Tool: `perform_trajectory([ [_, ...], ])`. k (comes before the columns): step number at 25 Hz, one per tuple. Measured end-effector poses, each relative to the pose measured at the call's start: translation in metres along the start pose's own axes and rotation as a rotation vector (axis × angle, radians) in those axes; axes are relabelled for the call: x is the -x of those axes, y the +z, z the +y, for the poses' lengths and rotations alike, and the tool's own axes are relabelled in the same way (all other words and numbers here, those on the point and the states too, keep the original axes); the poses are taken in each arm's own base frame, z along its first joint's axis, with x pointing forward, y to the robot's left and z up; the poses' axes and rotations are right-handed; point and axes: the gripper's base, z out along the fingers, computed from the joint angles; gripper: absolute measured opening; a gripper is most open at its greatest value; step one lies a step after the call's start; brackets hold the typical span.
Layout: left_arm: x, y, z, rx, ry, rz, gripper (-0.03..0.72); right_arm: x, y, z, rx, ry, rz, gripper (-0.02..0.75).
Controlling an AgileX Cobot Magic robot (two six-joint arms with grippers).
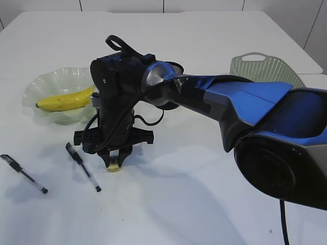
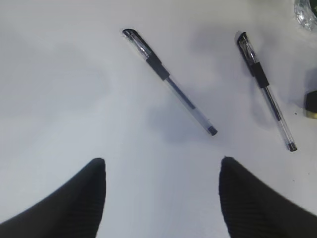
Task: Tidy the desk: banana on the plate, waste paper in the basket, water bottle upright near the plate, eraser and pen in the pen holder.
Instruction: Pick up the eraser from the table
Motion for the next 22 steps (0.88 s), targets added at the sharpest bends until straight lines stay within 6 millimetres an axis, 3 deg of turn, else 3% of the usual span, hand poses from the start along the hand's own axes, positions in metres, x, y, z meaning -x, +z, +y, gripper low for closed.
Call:
perform_trajectory([
  [7, 0.000, 0.000, 0.000, 0.000, 0.000, 0.000, 0.503, 0.001, -0.012, 0.003, 0.021, -0.038, -0.021, 0.149],
  [18, 0.000, 0.000, 0.000, 0.000, 0.000, 0.000, 0.503, 0.003, -0.063, 0.006, 0.041, -0.150, -0.123, 0.146],
  [22, 0.000, 0.000, 0.000, 0.001, 0.000, 0.002, 0.503, 0.004, -0.081, -0.001, -0.001, -0.174, -0.168, 0.146],
])
